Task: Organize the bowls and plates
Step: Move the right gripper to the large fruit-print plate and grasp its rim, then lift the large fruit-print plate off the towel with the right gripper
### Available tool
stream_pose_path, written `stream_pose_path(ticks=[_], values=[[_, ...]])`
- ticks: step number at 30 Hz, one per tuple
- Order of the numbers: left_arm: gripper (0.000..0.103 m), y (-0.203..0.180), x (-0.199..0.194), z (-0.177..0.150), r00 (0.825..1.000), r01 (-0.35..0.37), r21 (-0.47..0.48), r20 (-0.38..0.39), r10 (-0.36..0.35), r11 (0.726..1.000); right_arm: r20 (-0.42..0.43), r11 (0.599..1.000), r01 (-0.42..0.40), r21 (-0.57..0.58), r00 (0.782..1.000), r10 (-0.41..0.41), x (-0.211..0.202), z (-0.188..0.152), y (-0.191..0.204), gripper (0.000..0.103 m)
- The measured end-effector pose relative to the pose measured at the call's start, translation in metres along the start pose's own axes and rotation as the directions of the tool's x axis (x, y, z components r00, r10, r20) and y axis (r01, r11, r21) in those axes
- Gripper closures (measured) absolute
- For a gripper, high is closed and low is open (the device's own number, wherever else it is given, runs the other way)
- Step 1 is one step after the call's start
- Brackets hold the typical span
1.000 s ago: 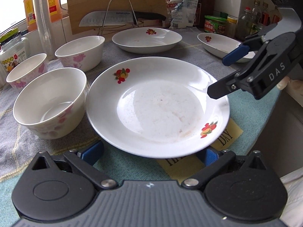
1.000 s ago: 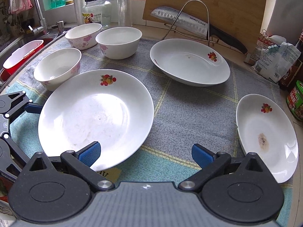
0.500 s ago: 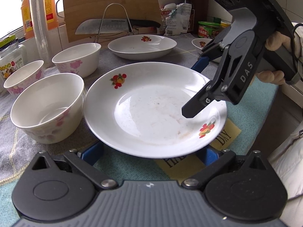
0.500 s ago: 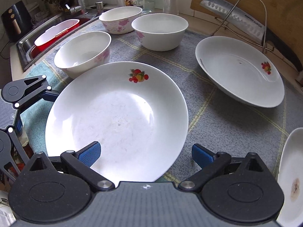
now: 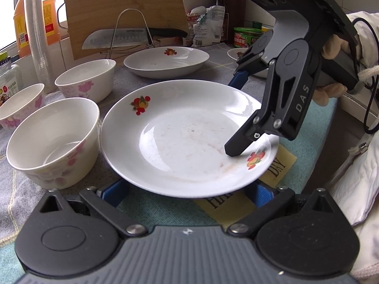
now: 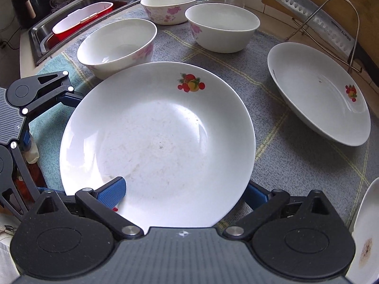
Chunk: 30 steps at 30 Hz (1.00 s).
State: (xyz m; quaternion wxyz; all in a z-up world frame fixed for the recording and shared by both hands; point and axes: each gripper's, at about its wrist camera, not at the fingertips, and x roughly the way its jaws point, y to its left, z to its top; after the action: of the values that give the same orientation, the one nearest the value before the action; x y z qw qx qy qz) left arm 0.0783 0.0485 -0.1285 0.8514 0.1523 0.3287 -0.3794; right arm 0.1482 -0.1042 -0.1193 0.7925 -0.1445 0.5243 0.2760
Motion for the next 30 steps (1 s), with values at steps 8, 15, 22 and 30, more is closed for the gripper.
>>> stream_pose_path(ticks=[8, 15, 22, 30], values=[[0.0, 0.003, 0.0, -0.001, 0.999, 0.036, 0.032, 0.001, -0.036, 0.999, 0.02, 1.0, 0.008, 0.024, 1.0, -0.009, -0.001, -0.002, 0.0, 0.0], [0.001, 0.001, 0.0, 0.0, 0.999, 0.035, 0.047, 0.003, -0.035, 0.998, 0.017, 0.999, -0.032, 0.022, 0.999, 0.032, 0.003, 0.011, -0.011, 0.0], [0.001, -0.001, -0.002, -0.001, 1.0, 0.021, 0.052, 0.011, -0.021, 0.998, 0.015, 0.995, -0.098, 0.018, 0.995, 0.097, 0.005, 0.026, -0.024, 0.0], [0.001, -0.002, -0.003, 0.0, 1.0, 0.004, 0.063, 0.014, -0.005, 0.998, 0.019, 0.977, -0.182, 0.107, 0.983, 0.181, 0.008, 0.041, -0.045, 0.001]])
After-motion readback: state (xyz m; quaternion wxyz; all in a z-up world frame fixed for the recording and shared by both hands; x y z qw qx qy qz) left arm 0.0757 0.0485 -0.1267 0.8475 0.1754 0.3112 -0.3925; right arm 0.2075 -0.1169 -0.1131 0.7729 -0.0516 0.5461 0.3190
